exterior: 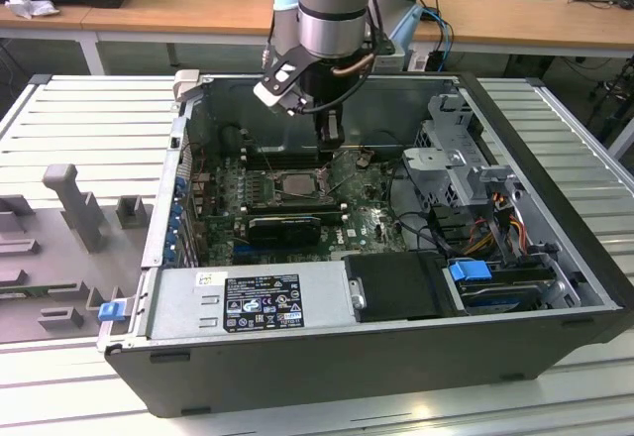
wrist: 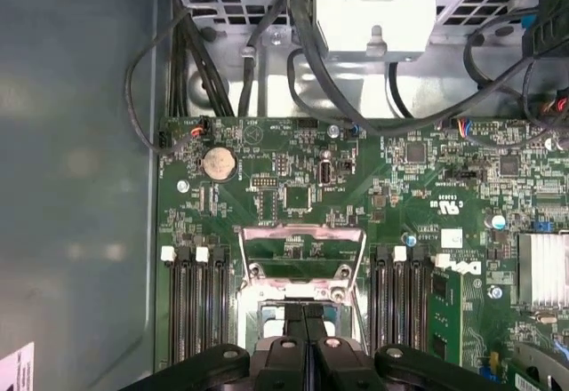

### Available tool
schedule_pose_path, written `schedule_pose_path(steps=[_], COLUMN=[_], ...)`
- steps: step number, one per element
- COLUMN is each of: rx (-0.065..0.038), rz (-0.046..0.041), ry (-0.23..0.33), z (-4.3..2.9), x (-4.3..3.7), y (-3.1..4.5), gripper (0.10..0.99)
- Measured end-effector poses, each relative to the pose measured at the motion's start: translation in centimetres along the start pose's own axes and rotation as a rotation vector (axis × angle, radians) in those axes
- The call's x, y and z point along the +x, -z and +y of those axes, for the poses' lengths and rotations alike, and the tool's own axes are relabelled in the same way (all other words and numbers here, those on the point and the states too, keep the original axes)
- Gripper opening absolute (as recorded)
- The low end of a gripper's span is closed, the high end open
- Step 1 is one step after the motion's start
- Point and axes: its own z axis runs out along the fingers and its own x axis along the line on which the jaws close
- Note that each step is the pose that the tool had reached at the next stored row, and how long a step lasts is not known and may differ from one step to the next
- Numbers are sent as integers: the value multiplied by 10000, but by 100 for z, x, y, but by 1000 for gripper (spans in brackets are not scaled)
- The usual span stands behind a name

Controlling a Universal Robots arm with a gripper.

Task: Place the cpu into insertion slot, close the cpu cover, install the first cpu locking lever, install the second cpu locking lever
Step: 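Close the cpu cover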

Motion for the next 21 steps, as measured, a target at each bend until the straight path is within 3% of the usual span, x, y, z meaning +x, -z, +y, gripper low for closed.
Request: schedule_pose_path(steps=[7,21], rx=[62,113], rz=[6,105], ry=[-3,-9], z=[10,26], x=[2,-4], y=[89,110], gripper=[106,106])
